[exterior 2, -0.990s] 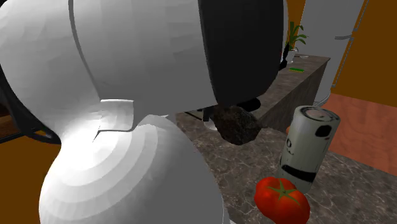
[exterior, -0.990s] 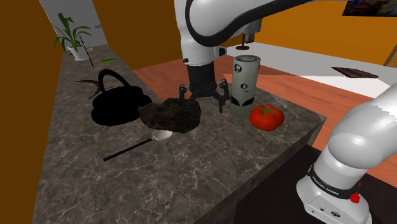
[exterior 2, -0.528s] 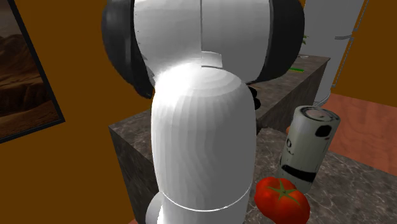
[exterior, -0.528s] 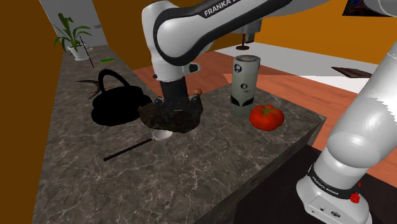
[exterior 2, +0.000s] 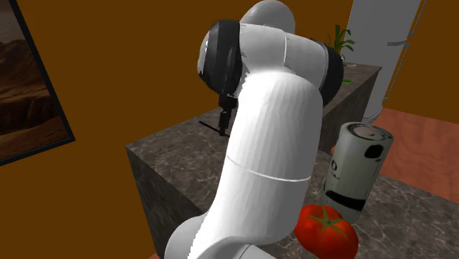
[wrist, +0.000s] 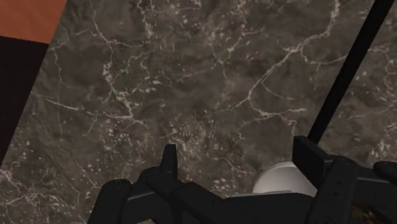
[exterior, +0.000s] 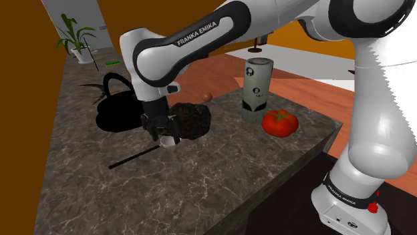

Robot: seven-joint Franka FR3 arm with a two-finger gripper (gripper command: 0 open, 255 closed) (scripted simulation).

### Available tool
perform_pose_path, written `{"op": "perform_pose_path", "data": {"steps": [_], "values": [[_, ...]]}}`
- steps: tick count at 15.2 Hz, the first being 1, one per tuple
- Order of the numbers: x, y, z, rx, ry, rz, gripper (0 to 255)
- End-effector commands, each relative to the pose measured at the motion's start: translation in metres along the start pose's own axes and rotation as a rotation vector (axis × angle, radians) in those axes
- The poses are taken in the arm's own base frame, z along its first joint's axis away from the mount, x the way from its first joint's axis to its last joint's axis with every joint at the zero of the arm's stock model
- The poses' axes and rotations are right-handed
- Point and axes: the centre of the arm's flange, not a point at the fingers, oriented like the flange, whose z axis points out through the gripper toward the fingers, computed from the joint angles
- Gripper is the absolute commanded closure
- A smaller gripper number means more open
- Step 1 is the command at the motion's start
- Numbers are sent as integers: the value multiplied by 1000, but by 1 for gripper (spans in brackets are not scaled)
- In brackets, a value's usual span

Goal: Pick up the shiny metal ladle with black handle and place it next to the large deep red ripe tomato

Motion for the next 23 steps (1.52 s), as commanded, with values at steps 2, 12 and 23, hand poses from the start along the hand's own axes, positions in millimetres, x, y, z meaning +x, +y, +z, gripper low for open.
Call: {"op": "perform_pose_path", "data": {"steps": [2,12,23], "values": [[1,-41,15,-5,-8,82,0],[4,-99,64,-14,-23,202,0],[4,-99,78,-14,-23,202,255]]}}
